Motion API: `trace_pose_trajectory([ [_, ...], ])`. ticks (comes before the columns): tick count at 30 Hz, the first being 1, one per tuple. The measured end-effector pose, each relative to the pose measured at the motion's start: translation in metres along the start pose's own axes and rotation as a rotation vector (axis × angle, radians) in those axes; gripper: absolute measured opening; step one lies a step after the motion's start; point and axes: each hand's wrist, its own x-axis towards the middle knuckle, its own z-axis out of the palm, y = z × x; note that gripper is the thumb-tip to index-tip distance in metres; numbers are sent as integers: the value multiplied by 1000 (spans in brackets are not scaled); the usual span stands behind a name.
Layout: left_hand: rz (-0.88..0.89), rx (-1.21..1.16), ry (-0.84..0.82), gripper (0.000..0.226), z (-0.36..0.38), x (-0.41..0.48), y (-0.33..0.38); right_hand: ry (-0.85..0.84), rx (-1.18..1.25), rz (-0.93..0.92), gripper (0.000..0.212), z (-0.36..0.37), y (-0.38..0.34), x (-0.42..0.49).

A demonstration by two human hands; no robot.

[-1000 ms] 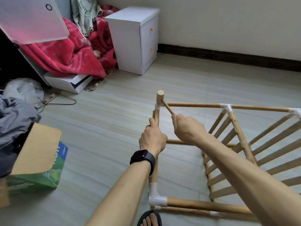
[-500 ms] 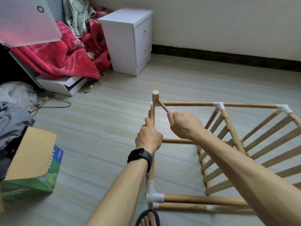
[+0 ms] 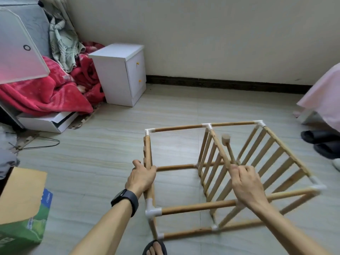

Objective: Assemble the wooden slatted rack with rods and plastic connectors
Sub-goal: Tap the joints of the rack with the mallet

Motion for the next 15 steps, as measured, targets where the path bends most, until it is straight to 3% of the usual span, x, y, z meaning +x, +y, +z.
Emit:
trace_pose_trajectory([
  [5,-59,36,-62,69,5,-31,-21,-149,-76,23,42,-4,0,-21],
  [10,-89,-148,-177,45,6,-63,-32,-141,-125,59,43,-3,-7,-21],
  [12,-41,-147,-176,33,-1,-61,-26,-117,-111,76,47,-6,-10,-21],
  [15,-93,-357,-149,19,-13,-57,-12,-69,-45,104,50,-6,-15,-21],
])
